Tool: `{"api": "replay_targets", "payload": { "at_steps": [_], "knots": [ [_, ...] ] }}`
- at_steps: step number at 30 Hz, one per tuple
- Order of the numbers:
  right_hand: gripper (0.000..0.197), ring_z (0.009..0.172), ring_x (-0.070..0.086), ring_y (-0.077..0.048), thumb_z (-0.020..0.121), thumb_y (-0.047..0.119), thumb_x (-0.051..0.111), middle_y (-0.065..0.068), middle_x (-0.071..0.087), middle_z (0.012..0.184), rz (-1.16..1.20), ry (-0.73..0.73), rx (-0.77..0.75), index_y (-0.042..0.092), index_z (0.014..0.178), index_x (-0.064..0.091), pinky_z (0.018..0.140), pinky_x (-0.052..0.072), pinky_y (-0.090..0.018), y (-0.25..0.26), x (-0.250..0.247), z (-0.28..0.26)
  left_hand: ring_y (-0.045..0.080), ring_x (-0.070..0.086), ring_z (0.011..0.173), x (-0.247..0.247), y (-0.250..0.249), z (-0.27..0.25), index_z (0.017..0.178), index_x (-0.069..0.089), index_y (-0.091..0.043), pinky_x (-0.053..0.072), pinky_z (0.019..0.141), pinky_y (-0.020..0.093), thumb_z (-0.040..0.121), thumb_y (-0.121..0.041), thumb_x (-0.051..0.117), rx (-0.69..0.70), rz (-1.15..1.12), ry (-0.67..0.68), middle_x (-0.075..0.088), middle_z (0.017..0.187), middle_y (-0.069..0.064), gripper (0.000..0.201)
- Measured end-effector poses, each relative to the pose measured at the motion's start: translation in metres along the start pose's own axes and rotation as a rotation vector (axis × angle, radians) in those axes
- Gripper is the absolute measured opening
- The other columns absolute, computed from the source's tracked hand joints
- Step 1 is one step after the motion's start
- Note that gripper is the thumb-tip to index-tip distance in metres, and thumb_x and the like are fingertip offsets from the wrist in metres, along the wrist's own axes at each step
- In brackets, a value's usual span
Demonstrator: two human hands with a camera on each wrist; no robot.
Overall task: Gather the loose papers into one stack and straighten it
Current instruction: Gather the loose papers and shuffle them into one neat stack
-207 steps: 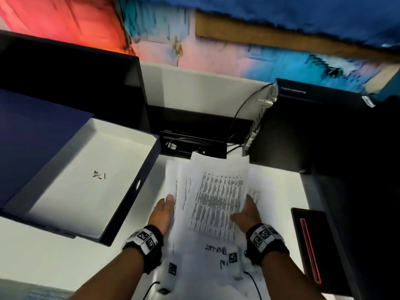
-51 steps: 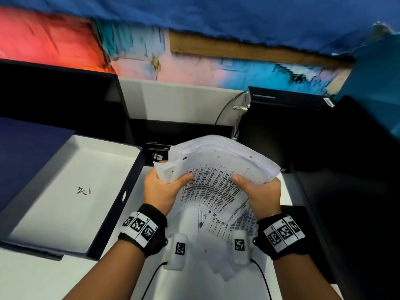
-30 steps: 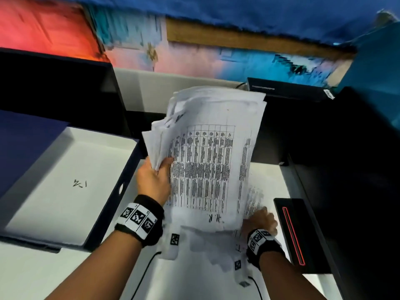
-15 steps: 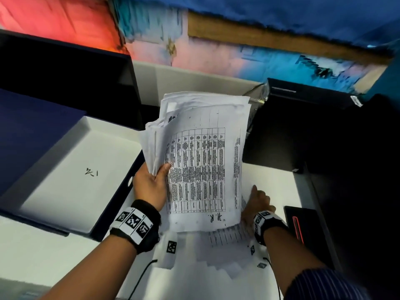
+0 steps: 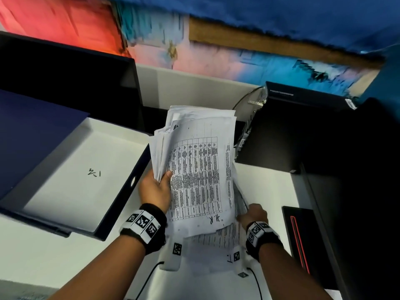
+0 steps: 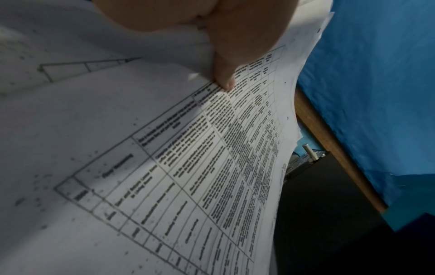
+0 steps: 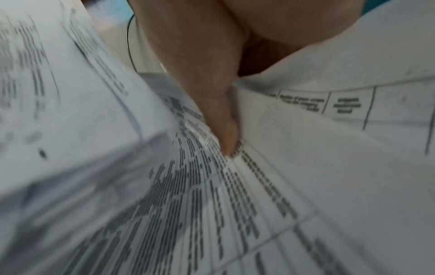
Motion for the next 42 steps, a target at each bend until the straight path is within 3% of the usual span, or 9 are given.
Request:
{"api": "replay_targets", "payload": {
  "at_steps": [6, 13, 18, 22, 25, 29, 32, 37, 42],
  "knots": [
    [0.027, 0.080, 0.067, -0.027, 0.073, 0.013, 0.079, -0.013, 0.072, 0.095, 0.101, -0.038, 0.037, 0.007, 0.096, 0.066, 0.074, 0.058, -0.032, -0.020, -0.041, -0.020, 0.022, 0.058, 0.067, 0.013, 0.032, -0.006, 0.113, 0.064, 0.001, 0.048, 0.068, 0.028, 0.093, -0.017, 0.064, -0.097, 0.148, 0.062, 0.061, 0.074, 0.004, 0.027],
    [0.023, 0.077, 0.069, -0.026, 0.073, 0.018, 0.080, -0.005, 0.070, 0.078, 0.248, -0.410, -0.136, 0.013, 0.094, 0.072, 0.075, 0.058, -0.035, 0.018, -0.195, -0.067, 0.028, 0.057, 0.073, 0.030, 0.086, -0.012, 0.112, 0.064, 0.002, 0.048, 0.071, 0.031, 0.091, -0.015, 0.066, -0.273, 0.382, 0.185, 0.070, 0.094, 0.022, 0.027],
    [0.031, 0.074, 0.071, -0.018, 0.074, 0.004, 0.082, -0.001, 0.073, 0.088, 0.635, -0.404, -0.305, 0.011, 0.102, 0.072, 0.077, 0.057, -0.033, 0.054, -0.248, -0.108, 0.031, 0.064, 0.078, 0.041, 0.123, -0.020, 0.116, 0.059, 0.002, 0.054, 0.072, 0.033, 0.089, -0.018, 0.068, -0.438, 0.454, 0.296, 0.070, 0.105, 0.022, 0.034],
    [0.032, 0.075, 0.075, -0.025, 0.075, -0.005, 0.078, -0.005, 0.077, 0.089, 0.881, -0.198, -0.279, 0.009, 0.102, 0.071, 0.068, 0.062, -0.038, 0.062, -0.205, -0.095, 0.034, 0.067, 0.087, 0.048, 0.135, -0.017, 0.108, 0.059, 0.000, 0.057, 0.082, 0.039, 0.088, -0.016, 0.063, -0.438, 0.441, 0.320, 0.070, 0.106, 0.022, 0.026],
    [0.033, 0.069, 0.067, -0.011, 0.075, -0.005, 0.077, 0.002, 0.071, 0.083, 0.608, -0.021, -0.225, 0.009, 0.103, 0.067, 0.052, 0.053, -0.018, 0.063, -0.134, -0.067, 0.037, 0.062, 0.108, 0.051, 0.141, -0.018, 0.119, 0.057, -0.001, 0.049, 0.097, 0.042, 0.095, -0.025, 0.052, -0.460, 0.313, 0.342, 0.065, 0.120, 0.022, 0.035],
    [0.052, 0.103, 0.065, -0.027, 0.079, -0.002, 0.069, -0.009, 0.066, 0.121, 0.332, 0.116, -0.112, 0.010, 0.128, 0.054, 0.088, 0.051, -0.029, 0.044, -0.037, -0.028, 0.038, 0.044, 0.133, 0.043, 0.140, -0.019, 0.138, 0.044, 0.005, 0.031, 0.111, 0.039, 0.104, -0.040, 0.026, -0.549, 0.214, 0.324, 0.046, 0.145, 0.024, 0.060],
    [0.066, 0.135, 0.045, -0.031, 0.092, 0.003, 0.051, -0.015, 0.043, 0.150, 0.156, 0.127, -0.063, 0.009, 0.152, 0.025, 0.108, 0.037, -0.030, 0.045, -0.001, -0.028, 0.037, 0.038, 0.138, 0.051, 0.137, -0.029, 0.148, 0.027, 0.001, 0.028, 0.113, 0.038, 0.103, -0.045, 0.028, -0.630, 0.203, 0.376, 0.036, 0.152, 0.022, 0.065],
    [0.068, 0.150, 0.015, -0.023, 0.098, 0.001, 0.040, -0.010, 0.008, 0.164, 0.163, 0.135, -0.194, 0.006, 0.155, 0.005, 0.119, 0.011, -0.025, 0.068, 0.024, -0.030, 0.038, 0.044, 0.134, 0.068, 0.134, -0.037, 0.149, 0.014, 0.003, 0.034, 0.108, 0.036, 0.102, -0.037, 0.041, -0.631, 0.226, 0.438, 0.040, 0.148, 0.025, 0.068],
    [0.071, 0.148, 0.024, -0.023, 0.099, 0.015, 0.047, -0.005, 0.013, 0.163, 0.144, 0.297, -0.259, 0.013, 0.157, 0.005, 0.117, 0.019, -0.026, 0.067, 0.053, -0.039, 0.038, 0.052, 0.123, 0.063, 0.133, -0.031, 0.144, 0.027, 0.002, 0.040, 0.101, 0.039, 0.102, -0.024, 0.044, -0.619, 0.206, 0.360, 0.050, 0.138, 0.025, 0.052]
  ]
}}
Point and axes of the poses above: each hand's wrist, its own z-axis towards the middle knuckle, its own x-axis out of the palm, y = z × x, the point moved 10 cm from there along z, towards the middle knuckle
